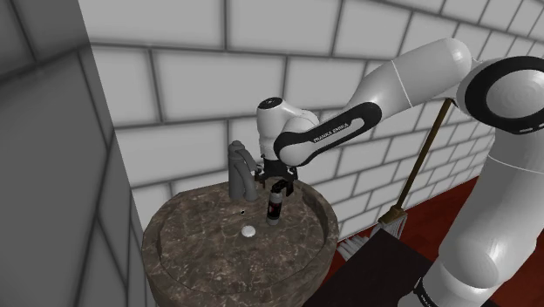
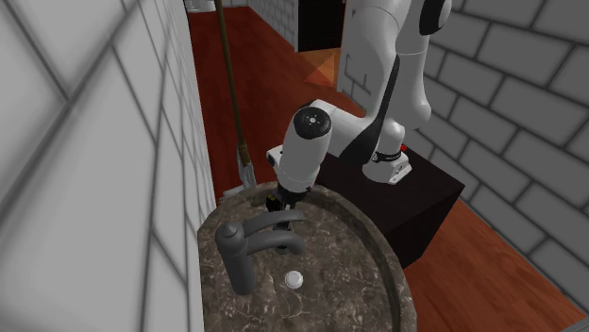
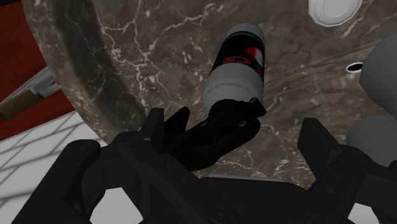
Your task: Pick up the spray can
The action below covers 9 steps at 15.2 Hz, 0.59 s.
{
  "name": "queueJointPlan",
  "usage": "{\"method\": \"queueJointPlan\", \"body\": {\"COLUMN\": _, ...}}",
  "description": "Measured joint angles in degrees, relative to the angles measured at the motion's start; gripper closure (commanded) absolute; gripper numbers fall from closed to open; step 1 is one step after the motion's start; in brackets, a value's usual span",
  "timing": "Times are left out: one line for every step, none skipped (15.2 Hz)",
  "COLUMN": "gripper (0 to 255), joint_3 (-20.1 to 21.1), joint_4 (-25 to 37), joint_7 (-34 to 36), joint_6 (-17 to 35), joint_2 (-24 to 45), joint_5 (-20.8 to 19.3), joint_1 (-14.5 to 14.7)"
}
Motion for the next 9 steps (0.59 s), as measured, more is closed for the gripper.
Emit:
{"method": "queueJointPlan", "body": {"gripper": 0, "joint_3": -0.14, "joint_4": -0.07, "joint_7": 0.50, "joint_6": 0.50, "joint_2": 0.33, "joint_5": -0.59, "joint_1": 0.03}}
{"method": "queueJointPlan", "body": {"gripper": 0, "joint_3": -0.23, "joint_4": 0.05, "joint_7": 0.95, "joint_6": 0.53, "joint_2": 0.58, "joint_5": -1.08, "joint_1": 0.11}}
{"method": "queueJointPlan", "body": {"gripper": 0, "joint_3": -0.42, "joint_4": 0.17, "joint_7": 1.51, "joint_6": 0.70, "joint_2": 1.18, "joint_5": -1.74, "joint_1": 0.17}}
{"method": "queueJointPlan", "body": {"gripper": 0, "joint_3": -0.62, "joint_4": -0.16, "joint_7": 1.96, "joint_6": 1.67, "joint_2": 1.90, "joint_5": -2.23, "joint_1": 0.14}}
{"method": "queueJointPlan", "body": {"gripper": 0, "joint_3": -0.80, "joint_4": -0.35, "joint_7": 2.38, "joint_6": 2.34, "joint_2": 2.44, "joint_5": -2.68, "joint_1": 0.16}}
{"method": "queueJointPlan", "body": {"gripper": 255, "joint_3": -0.87, "joint_4": -0.62, "joint_7": 2.59, "joint_6": 2.81, "joint_2": 2.62, "joint_5": -2.85, "joint_1": 0.17}}
{"method": "queueJointPlan", "body": {"gripper": 255, "joint_3": -0.79, "joint_4": -0.73, "joint_7": 2.61, "joint_6": 2.96, "joint_2": 2.87, "joint_5": -2.89, "joint_1": 0.27}}
{"method": "queueJointPlan", "body": {"gripper": 255, "joint_3": -0.72, "joint_4": -0.72, "joint_7": 2.64, "joint_6": 3.06, "joint_2": 2.98, "joint_5": -2.93, "joint_1": 0.35}}
{"method": "queueJointPlan", "body": {"gripper": 255, "joint_3": -0.69, "joint_4": -0.68, "joint_7": 2.66, "joint_6": 3.11, "joint_2": 3.00, "joint_5": -2.98, "joint_1": 0.38}}
